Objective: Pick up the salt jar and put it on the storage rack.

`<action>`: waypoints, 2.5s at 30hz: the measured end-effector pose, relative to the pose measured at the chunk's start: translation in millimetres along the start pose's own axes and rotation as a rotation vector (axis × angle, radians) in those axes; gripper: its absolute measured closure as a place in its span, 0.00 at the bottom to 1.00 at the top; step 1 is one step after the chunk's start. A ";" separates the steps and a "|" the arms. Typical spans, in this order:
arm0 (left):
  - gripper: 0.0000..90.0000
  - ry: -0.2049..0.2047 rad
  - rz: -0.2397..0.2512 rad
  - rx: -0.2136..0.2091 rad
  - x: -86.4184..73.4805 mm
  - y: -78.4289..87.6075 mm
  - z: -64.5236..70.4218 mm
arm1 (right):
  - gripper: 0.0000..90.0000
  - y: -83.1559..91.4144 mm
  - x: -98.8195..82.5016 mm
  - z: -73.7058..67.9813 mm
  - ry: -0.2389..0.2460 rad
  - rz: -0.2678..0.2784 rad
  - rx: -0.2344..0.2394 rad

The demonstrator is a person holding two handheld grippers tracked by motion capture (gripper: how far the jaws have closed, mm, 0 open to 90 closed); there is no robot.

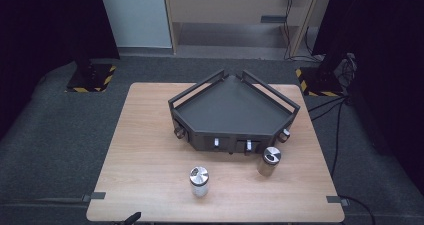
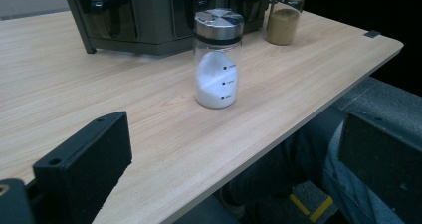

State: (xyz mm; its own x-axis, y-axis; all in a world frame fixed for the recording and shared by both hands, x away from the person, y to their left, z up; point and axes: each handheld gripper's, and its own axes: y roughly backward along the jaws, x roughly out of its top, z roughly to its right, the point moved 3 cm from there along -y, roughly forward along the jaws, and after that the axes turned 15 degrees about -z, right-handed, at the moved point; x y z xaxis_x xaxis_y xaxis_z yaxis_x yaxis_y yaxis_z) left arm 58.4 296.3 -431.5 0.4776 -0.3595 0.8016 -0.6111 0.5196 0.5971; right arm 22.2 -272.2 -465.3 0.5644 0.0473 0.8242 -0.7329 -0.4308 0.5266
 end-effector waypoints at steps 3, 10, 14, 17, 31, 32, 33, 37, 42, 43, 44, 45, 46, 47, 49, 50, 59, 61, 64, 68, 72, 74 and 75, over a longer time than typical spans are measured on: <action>0.00 -0.002 0.001 -0.001 3.4 -4.1 0.8 | 0.01 -0.1 -0.1 -0.3 -0.001 0.001 -0.003; 0.00 0.004 -0.007 -0.015 18.4 -19.7 -0.1 | 0.01 -1.9 0.1 -0.6 0.003 -0.007 -0.008; 0.00 -0.005 -0.018 -0.013 26.4 -28.5 0.4 | 0.01 -2.0 0.1 -0.3 0.003 -0.007 -0.008; 0.00 -0.009 -0.018 -0.010 34.2 -38.3 0.1 | 0.01 -2.5 0.5 -0.3 0.006 -0.012 -0.006; 0.00 -0.043 -0.057 0.010 64.6 -84.6 0.7 | 0.01 -3.6 1.1 0.7 0.004 -0.019 -0.009; 0.00 -0.049 -0.065 0.017 69.3 -93.8 0.0 | 0.01 -4.0 1.4 1.3 0.004 -0.021 -0.009; 0.00 -0.049 -0.065 0.017 69.3 -93.8 0.0 | 0.01 -4.0 1.5 1.4 0.005 -0.020 -0.009; 0.00 -0.055 -0.098 0.040 78.0 -116.1 0.2 | 0.01 -4.0 1.8 1.5 0.010 -0.025 -0.002; 0.00 -0.065 -0.119 0.052 82.6 -131.7 2.2 | 0.01 -5.3 2.6 1.6 0.019 -0.033 0.011; 0.00 -0.069 -0.124 0.057 83.5 -134.7 2.8 | 0.01 -5.6 2.8 1.7 0.019 -0.035 0.014; 0.00 -0.069 -0.124 0.057 83.5 -134.7 2.8 | 0.01 -5.9 2.9 1.6 0.020 -0.036 0.016; 0.00 -0.070 -0.130 0.059 84.4 -138.0 3.0 | 0.01 -6.1 3.1 1.7 0.022 -0.037 0.017; 0.01 -0.061 -0.139 0.059 85.7 -144.8 2.1 | 0.01 -6.2 3.3 1.5 0.022 -0.040 0.017; 0.01 -0.052 -0.140 0.058 85.7 -148.0 1.7 | 0.01 -6.3 3.3 1.4 0.023 -0.042 0.017; 0.01 -0.049 -0.146 0.054 86.6 -150.8 0.7 | 0.01 -6.4 3.3 1.5 0.023 -0.043 0.018; 0.01 -0.045 -0.146 0.053 86.8 -153.1 0.2 | 0.01 -6.6 3.4 1.7 0.023 -0.043 0.021; 0.16 -0.056 -0.123 0.059 87.1 -166.4 -3.5 | 0.01 -7.4 3.9 2.9 0.015 -0.044 0.028; 0.23 -0.068 -0.124 0.056 87.2 -167.7 -4.5 | 0.01 -7.4 3.8 3.1 0.013 -0.044 0.029; 0.27 -0.051 -0.119 0.032 86.0 -169.4 -7.1 | 0.01 -7.8 3.8 3.2 0.015 -0.047 0.030; 0.33 -0.064 -0.114 0.025 84.8 -170.0 -8.0 | 0.01 -8.2 3.7 2.6 0.018 -0.048 0.030; 0.33 -0.058 -0.098 0.021 81.5 -170.6 -8.4 | 0.01 -8.0 3.6 3.1 0.014 -0.047 0.031; 0.33 -0.060 -0.095 0.020 81.0 -170.8 -8.7 | 0.01 -7.8 3.4 3.4 0.010 -0.044 0.033; 0.33 -0.061 -0.093 0.019 80.5 -170.8 -8.9 | 0.01 -7.8 3.4 3.7 0.009 -0.045 0.034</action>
State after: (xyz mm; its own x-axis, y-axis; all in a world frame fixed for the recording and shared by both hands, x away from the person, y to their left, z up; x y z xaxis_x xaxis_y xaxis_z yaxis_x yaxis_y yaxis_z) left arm 206.9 185.5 -469.2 0.4934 -0.4525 0.7429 -0.5785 0.4671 0.6687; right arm 31.2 -272.0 -467.4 0.5927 0.0751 0.8019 -0.6935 -0.4587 0.5556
